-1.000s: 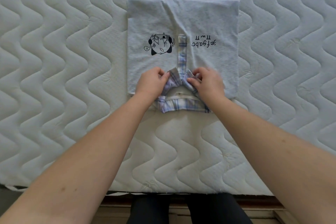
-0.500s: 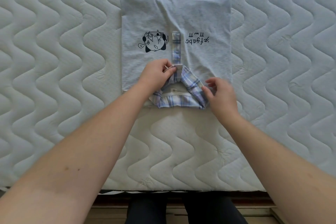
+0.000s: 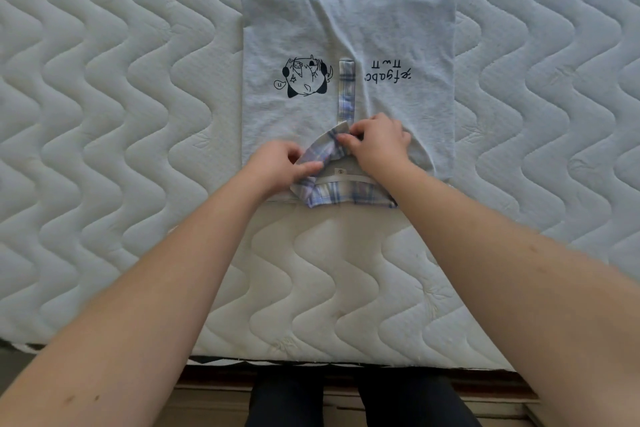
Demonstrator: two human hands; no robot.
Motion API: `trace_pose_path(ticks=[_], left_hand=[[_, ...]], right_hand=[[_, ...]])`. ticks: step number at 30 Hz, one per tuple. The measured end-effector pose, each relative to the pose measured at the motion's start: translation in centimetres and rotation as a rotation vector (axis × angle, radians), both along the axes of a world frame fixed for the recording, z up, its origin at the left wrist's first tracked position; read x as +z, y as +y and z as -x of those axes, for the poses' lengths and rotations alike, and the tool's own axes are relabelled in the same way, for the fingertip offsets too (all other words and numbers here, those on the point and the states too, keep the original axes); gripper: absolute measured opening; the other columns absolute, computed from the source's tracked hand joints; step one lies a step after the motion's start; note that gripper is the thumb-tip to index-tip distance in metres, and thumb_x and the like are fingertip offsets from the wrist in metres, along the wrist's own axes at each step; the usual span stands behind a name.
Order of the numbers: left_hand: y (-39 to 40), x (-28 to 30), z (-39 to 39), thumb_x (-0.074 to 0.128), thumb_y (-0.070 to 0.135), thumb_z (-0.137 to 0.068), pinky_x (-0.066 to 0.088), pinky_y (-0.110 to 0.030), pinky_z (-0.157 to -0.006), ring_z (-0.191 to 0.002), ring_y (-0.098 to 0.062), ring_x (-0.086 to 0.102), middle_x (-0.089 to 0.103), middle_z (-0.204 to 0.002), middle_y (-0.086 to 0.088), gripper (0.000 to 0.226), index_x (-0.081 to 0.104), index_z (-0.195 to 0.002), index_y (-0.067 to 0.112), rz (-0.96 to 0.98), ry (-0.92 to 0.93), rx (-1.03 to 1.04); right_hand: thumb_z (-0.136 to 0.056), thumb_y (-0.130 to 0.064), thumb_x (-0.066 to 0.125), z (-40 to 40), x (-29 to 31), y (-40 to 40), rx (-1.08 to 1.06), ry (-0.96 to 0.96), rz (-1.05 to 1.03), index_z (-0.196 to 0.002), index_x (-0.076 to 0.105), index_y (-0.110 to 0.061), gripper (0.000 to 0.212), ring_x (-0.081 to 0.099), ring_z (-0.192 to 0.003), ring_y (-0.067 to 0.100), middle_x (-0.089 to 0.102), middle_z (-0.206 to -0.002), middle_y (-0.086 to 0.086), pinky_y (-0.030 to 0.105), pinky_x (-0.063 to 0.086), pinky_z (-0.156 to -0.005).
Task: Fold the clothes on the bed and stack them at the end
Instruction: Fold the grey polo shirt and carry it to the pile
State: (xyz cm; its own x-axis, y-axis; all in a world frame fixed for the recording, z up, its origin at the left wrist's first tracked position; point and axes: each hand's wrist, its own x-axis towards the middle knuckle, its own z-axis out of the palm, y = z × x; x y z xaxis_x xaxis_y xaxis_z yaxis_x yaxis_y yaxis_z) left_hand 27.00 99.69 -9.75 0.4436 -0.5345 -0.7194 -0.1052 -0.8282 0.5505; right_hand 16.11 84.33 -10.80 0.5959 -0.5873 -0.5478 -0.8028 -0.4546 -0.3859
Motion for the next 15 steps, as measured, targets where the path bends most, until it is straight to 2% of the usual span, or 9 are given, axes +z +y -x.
trace_pose_path(ticks=[2,4,7,9,12,14,15], left_hand=[[0.8,0.3,-0.1,0.075,0.036,-0.086,0.039,-0.030,-0.063,-0.066,-0.018,0.051,0.059,-0.068,0.001,0.027,0.067,-0.077,0.011,-0.062,0.023,-0.109],[1.2,0.6,-0.6,0.074,0.035,-0.087,0.033,-0.028,-0.059,-0.063,-0.014,0.045,0.053,-0.065,0.000,0.028,0.063,-0.072,0.013,-0.082,0.038,-0.122],[1.5,1.1,-1.5,0.075,0.027,-0.086,0.040,-0.018,-0.060,-0.060,-0.004,0.057,0.067,-0.068,0.005,0.017,0.063,-0.083,0.016,0.010,0.227,0.067],[1.6,1.2,-1.9,0.077,0.028,-0.085,0.043,-0.014,-0.059,-0.064,-0.002,0.062,0.072,-0.073,0.006,0.018,0.063,-0.092,0.020,0.001,0.256,0.110],[1.6,0.5,-1.9,0.078,0.036,-0.083,0.042,-0.020,-0.064,-0.074,-0.013,0.057,0.063,-0.081,0.002,0.027,0.059,-0.094,0.019,-0.077,-0.031,-0.020],[1.6,0.3,-0.9,0.079,0.036,-0.081,0.040,-0.018,-0.064,-0.079,-0.014,0.053,0.056,-0.091,0.002,0.036,0.057,-0.104,0.020,0.002,-0.193,0.022],[1.7,0.4,-0.1,0.079,0.036,-0.080,0.041,-0.020,-0.069,-0.084,-0.013,0.052,0.052,-0.100,0.001,0.041,0.055,-0.110,0.019,0.063,-0.252,0.074]], right_hand=[[-0.090,-0.064,0.050,-0.5,0.0,-0.5,0.003,0.054,-0.025,-0.078,0.066,-0.034,0.036,0.040,-0.121,0.028,0.058,-0.112,0.001,0.039,0.027,-0.094],[-0.093,-0.064,0.043,-0.8,0.0,-1.0,0.041,0.109,-0.026,-0.072,0.060,-0.031,0.043,0.040,-0.123,0.030,0.058,-0.113,0.003,0.043,0.029,-0.099],[-0.096,-0.062,0.038,-1.2,-0.1,-1.4,0.087,0.160,0.034,-0.091,0.068,-0.027,0.047,0.041,-0.123,0.031,0.058,-0.117,0.006,0.044,0.030,-0.098],[-0.096,-0.062,0.040,-1.2,-0.2,-1.2,0.074,0.148,0.050,-0.099,0.070,-0.026,0.047,0.041,-0.123,0.031,0.058,-0.118,0.007,0.043,0.029,-0.097],[-0.092,-0.060,0.050,-0.7,-0.1,-0.7,0.038,0.063,0.046,-0.100,0.066,-0.031,0.034,0.042,-0.121,0.027,0.056,-0.117,0.002,0.042,0.028,-0.099],[-0.092,-0.056,0.054,0.3,0.2,-0.6,-0.013,-0.039,0.056,-0.110,0.061,-0.031,0.031,0.045,-0.117,0.023,0.056,-0.117,-0.001,0.040,0.030,-0.099],[-0.094,-0.052,0.053,1.1,0.5,-0.6,-0.055,-0.104,0.069,-0.114,0.060,-0.029,0.032,0.046,-0.114,0.022,0.057,-0.116,0.000,0.039,0.032,-0.098]])
